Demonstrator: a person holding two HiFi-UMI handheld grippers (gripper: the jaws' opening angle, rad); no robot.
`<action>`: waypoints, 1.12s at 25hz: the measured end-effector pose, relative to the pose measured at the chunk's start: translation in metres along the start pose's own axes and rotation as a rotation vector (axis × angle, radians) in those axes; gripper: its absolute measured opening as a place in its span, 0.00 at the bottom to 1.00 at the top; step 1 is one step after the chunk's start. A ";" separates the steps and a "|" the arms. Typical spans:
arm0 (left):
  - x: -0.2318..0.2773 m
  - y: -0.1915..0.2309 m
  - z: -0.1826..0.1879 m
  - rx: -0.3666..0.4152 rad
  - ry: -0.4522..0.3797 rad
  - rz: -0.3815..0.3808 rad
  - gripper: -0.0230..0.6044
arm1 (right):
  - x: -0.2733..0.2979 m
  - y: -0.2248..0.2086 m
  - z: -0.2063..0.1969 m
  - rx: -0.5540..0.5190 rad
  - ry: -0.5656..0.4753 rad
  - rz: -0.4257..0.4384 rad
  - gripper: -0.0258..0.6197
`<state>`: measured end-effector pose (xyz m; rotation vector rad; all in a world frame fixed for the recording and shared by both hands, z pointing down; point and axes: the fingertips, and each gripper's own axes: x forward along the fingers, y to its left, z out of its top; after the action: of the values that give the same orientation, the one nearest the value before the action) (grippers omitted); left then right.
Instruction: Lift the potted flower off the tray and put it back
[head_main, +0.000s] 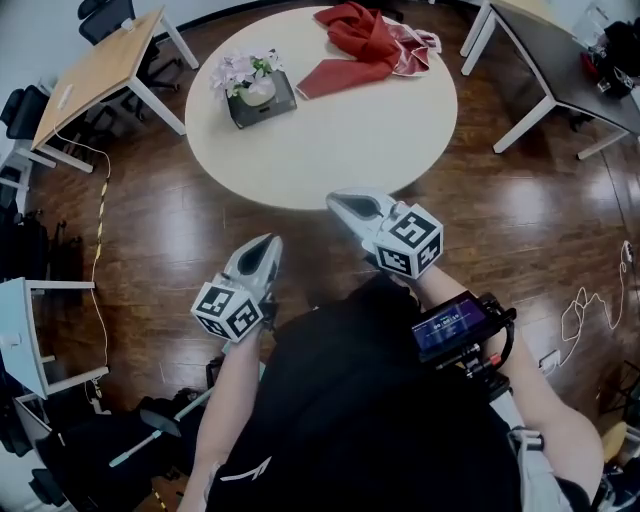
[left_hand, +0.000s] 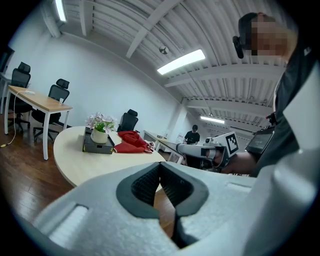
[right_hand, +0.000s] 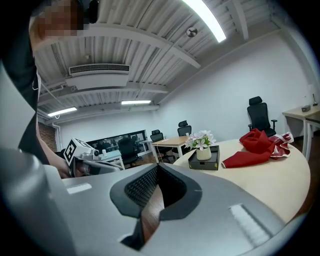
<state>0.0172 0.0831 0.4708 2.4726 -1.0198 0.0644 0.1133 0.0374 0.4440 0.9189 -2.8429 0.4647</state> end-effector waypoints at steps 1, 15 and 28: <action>0.004 -0.004 -0.001 0.000 0.002 -0.001 0.04 | -0.004 0.000 0.000 0.008 -0.004 0.013 0.05; 0.085 -0.080 -0.005 -0.025 -0.007 0.045 0.04 | -0.087 -0.027 -0.015 -0.093 0.066 0.215 0.04; 0.114 -0.121 -0.018 -0.059 -0.023 0.129 0.04 | -0.112 -0.057 -0.018 -0.083 0.091 0.301 0.04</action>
<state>0.1835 0.0908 0.4631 2.3574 -1.1738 0.0466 0.2382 0.0614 0.4530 0.4441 -2.8998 0.4025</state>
